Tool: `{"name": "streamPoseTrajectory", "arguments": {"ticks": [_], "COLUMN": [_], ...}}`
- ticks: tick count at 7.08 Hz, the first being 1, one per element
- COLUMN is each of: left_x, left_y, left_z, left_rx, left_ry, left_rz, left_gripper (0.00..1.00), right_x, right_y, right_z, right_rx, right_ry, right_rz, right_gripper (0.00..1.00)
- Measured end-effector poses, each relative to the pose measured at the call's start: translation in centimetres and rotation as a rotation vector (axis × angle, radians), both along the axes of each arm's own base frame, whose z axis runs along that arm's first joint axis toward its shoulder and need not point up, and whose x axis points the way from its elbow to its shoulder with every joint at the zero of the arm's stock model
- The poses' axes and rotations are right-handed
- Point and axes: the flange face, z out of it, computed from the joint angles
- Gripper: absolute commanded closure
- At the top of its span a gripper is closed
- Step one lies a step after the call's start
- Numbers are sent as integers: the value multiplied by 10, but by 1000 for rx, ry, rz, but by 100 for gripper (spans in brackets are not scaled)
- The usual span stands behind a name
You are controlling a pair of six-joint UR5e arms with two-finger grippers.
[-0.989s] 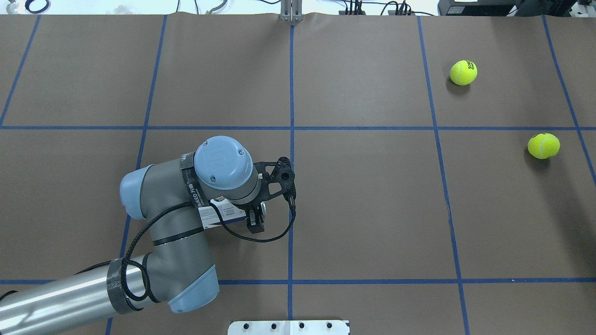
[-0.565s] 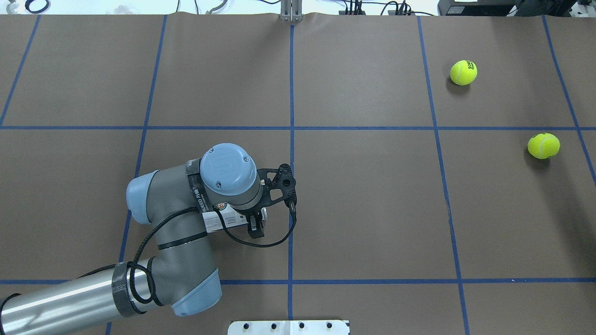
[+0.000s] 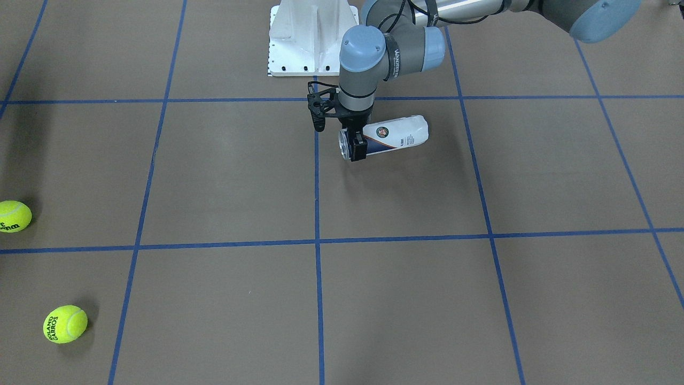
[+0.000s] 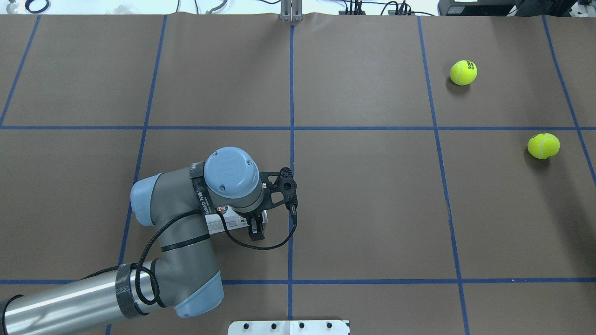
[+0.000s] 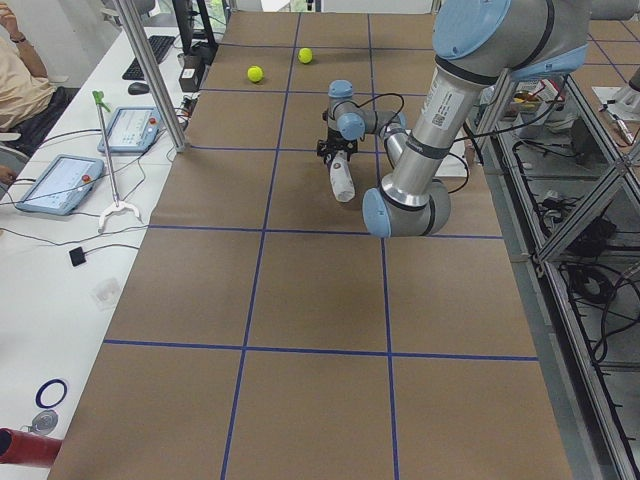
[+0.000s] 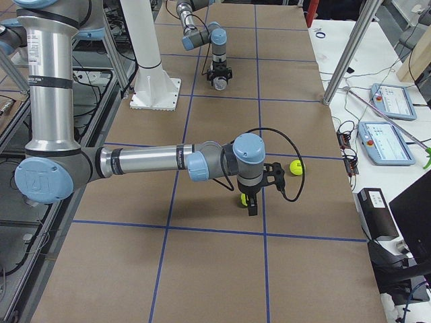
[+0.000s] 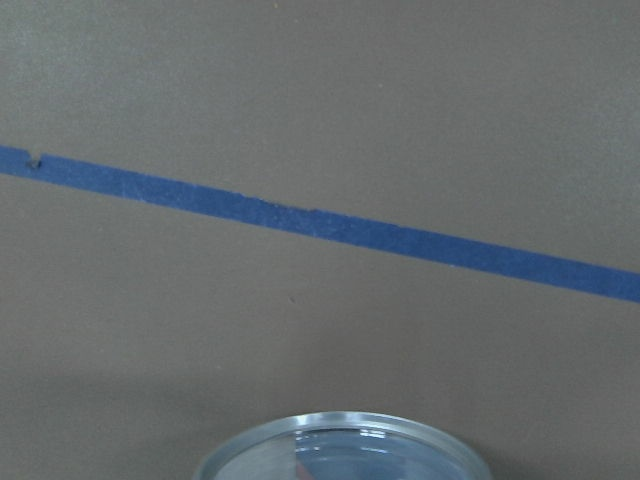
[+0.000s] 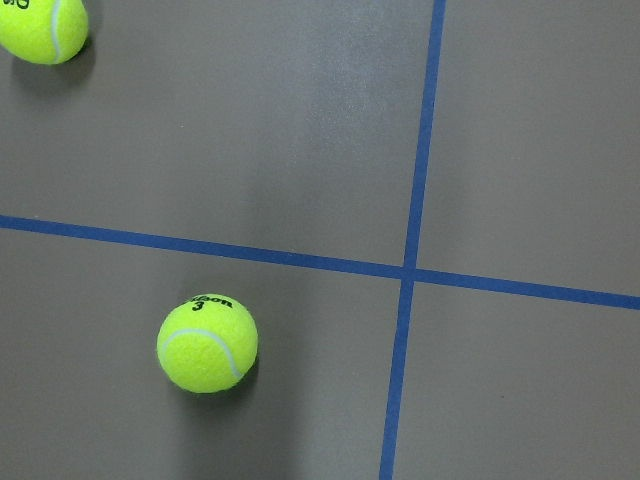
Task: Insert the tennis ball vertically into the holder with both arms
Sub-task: 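Close the left gripper around the middle of the white can, then lift the can with the left gripper and rotate it upright, open end up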
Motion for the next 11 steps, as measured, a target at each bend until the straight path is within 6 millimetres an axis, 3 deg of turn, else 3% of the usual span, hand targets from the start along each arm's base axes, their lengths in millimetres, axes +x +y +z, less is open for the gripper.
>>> {"name": "streamPoseTrajectory", "arguments": {"ticks": [3,5,6,8,11], "left_x": [0,-2,-6,-27,-88], "left_y": [0,0,-1,-9,-45], "left_z": [-1,-7,-23,-78,-142], "left_rx": [1,8,20,18,15], "left_ry": [2,11,36,140,395], "left_rz": [0,-4,-12,-73,-120], "left_gripper": [24,25,24,23,23], "right_x": [0,0,0,0,0], "right_y": [0,0,0,-1,-2], "right_z": [0,-1,-1,-2,-3], "right_rx": [0,1,2,3,6], "right_ry": [0,0,0,0,0], "right_rz": [0,0,0,0,0], "right_gripper": [0,0,0,0,0]}}
